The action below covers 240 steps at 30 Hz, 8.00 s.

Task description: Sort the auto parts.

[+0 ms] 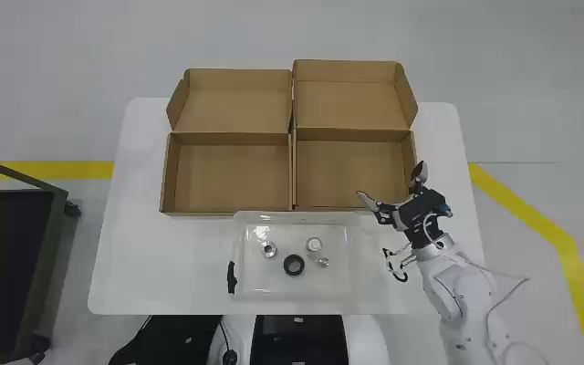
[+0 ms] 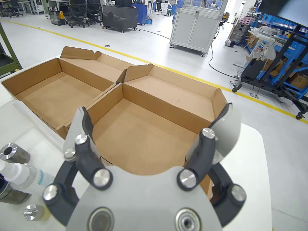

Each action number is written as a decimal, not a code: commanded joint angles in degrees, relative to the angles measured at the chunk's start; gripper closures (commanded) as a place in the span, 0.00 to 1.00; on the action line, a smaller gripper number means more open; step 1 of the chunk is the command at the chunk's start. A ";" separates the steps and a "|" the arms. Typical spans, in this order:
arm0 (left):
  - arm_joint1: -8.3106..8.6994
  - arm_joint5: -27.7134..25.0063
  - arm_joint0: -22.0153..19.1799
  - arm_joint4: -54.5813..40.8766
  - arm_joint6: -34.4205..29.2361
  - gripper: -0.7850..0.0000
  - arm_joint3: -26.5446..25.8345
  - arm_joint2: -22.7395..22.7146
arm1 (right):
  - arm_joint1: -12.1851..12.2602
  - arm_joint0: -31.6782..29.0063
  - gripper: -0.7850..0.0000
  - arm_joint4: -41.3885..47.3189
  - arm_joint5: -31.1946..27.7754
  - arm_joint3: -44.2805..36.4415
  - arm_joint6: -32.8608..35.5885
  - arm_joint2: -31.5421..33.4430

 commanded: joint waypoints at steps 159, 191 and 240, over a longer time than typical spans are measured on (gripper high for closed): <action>0.00 0.00 0.00 0.00 0.00 0.00 0.00 0.00 | 6.19 14.85 1.00 23.87 -18.33 -2.24 -22.75 -18.70; 0.00 0.00 0.00 0.00 0.00 0.00 0.00 0.00 | 7.78 15.32 1.00 9.07 -7.43 7.13 0.46 -11.61; 0.00 0.00 0.00 0.00 0.00 0.00 0.00 0.00 | 6.19 34.41 0.55 11.43 -13.21 31.67 18.52 -25.14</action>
